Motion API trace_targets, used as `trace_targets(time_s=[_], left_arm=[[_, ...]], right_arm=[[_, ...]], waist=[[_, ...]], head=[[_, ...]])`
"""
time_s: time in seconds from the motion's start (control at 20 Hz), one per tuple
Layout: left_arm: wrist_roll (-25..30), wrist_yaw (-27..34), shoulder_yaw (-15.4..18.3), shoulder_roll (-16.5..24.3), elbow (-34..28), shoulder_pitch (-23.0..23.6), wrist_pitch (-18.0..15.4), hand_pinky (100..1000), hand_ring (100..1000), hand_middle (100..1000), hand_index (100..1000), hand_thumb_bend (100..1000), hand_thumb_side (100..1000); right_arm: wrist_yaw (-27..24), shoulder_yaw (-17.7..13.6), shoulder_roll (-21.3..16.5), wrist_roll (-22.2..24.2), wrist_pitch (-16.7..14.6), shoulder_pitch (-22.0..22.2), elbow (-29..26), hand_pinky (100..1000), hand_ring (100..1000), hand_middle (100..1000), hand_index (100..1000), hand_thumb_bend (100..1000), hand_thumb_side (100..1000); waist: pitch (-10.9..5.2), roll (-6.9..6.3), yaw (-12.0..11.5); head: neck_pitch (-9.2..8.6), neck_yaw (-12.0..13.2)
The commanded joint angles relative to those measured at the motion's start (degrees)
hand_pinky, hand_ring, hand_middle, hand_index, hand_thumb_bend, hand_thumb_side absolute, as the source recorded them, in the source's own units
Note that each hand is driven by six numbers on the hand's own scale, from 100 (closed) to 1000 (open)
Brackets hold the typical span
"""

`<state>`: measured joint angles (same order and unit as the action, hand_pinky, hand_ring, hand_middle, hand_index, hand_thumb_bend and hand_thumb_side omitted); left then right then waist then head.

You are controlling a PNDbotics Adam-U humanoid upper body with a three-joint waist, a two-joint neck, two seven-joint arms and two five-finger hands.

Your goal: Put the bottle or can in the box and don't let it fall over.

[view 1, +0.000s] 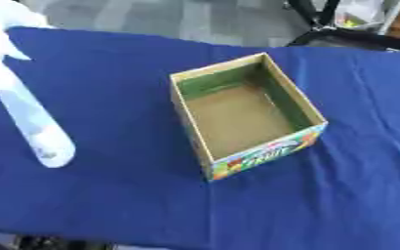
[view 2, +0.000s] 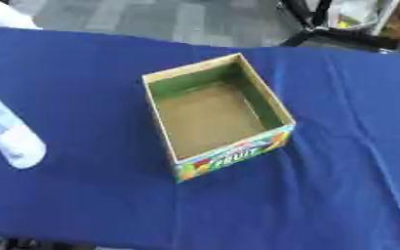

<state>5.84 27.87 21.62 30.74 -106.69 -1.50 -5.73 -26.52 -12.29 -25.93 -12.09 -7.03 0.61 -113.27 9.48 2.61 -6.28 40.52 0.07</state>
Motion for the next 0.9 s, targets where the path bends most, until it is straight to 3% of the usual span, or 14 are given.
trace_targets(time_s=[0.05, 0.6, 0.9], left_arm=[[0.7, -0.8, 0.7, 2.2, -0.6, 0.6, -0.4, 1000, 1000, 1000, 904, 616, 195], [5.2, -5.2, 1.6, 3.1, 4.0, 9.0, -3.7, 1000, 1000, 1000, 900, 633, 179], [6.7, -6.4, 1.5, 2.8, 6.5, 9.5, -4.4, 1000, 1000, 1000, 898, 649, 189]], right_arm=[[0.1, -0.4, -1.4, 0.1, -0.2, 0.0, -1.3, 992, 1000, 1000, 1000, 100, 539], [0.3, -0.3, -1.5, 0.5, -0.3, -0.2, -1.3, 992, 1000, 1000, 1000, 100, 537], [0.4, -0.1, -1.4, 0.7, -0.1, -0.3, -1.3, 993, 1000, 1000, 1000, 100, 537]], waist=[[-0.65, -0.19, 0.0], [-0.34, -0.2, -0.2], [-0.28, -0.2, -0.1]], head=[[-1.05, 0.7], [-1.86, 0.6], [-1.95, 0.8]])
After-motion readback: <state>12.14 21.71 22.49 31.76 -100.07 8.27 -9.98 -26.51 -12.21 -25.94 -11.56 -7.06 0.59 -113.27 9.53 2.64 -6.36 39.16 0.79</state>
